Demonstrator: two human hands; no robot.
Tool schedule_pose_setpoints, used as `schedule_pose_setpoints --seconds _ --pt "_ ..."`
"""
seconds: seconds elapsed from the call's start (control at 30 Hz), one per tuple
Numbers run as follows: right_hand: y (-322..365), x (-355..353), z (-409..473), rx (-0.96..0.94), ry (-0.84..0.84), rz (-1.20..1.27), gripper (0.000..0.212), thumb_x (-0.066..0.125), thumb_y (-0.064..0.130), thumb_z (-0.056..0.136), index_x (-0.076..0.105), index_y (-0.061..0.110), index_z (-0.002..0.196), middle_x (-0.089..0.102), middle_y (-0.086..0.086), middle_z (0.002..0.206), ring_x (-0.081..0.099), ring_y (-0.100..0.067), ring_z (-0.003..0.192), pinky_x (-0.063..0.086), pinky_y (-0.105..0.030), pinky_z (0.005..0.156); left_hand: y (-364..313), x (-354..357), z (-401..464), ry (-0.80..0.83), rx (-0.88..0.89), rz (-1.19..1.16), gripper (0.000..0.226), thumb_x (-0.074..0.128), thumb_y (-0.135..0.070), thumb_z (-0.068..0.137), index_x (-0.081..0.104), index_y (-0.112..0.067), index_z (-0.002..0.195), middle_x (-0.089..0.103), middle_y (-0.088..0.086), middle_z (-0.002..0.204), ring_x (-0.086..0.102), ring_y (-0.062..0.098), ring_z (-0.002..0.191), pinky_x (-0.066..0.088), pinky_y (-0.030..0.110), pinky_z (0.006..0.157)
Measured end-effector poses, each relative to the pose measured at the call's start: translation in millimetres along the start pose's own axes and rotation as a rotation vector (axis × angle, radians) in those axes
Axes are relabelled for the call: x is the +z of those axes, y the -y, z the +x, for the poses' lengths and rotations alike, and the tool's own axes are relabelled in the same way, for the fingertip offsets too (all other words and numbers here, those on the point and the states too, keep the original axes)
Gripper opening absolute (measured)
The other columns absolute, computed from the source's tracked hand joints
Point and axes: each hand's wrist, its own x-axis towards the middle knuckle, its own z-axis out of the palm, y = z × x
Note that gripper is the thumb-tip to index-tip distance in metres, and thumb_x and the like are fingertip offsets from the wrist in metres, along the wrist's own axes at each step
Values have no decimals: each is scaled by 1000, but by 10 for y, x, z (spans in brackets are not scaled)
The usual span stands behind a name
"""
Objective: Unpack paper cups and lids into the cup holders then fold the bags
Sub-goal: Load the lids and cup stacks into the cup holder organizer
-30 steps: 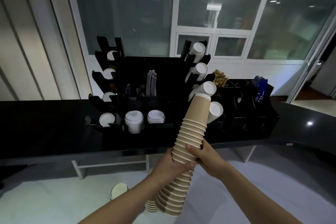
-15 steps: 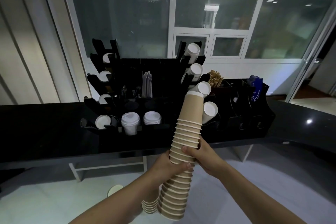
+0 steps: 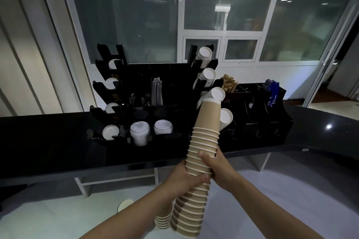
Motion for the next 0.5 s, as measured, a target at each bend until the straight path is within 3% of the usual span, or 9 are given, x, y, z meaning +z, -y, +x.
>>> schedule_pose_setpoints --seconds 0.07,0.2,0.33,0.5 --pt "18 20 4 -36 -17 -42 69 83 28 81 48 14 140 64 -22 127 64 -39 118 54 -53 97 -13 -25 -4 29 -5 -21 49 85 -35 76 64 -27 120 77 -9 104 73 8 96 58 23 81" --pt "27 38 -18 -73 -51 -90 62 80 24 83 52 13 137 67 -19 124 66 -37 115 53 -55 99 -8 -84 -23 71 -14 -62 54 86 -37 75 64 -26 122 76 -4 110 72 13 103 58 35 92" --pt "31 11 -20 -37 -17 -40 60 76 24 85 51 10 138 65 -24 127 63 -42 118 51 -59 101 42 -92 -29 129 -82 -182 55 86 -34 76 64 -23 125 76 0 113 72 19 106 58 31 86" --pt "219 -38 17 -85 60 -100 58 77 28 87 53 11 137 64 -24 127 63 -40 118 55 -44 91 123 -76 -52 191 -43 -198 61 88 -36 76 62 -21 130 72 7 121 69 28 114 55 45 99"
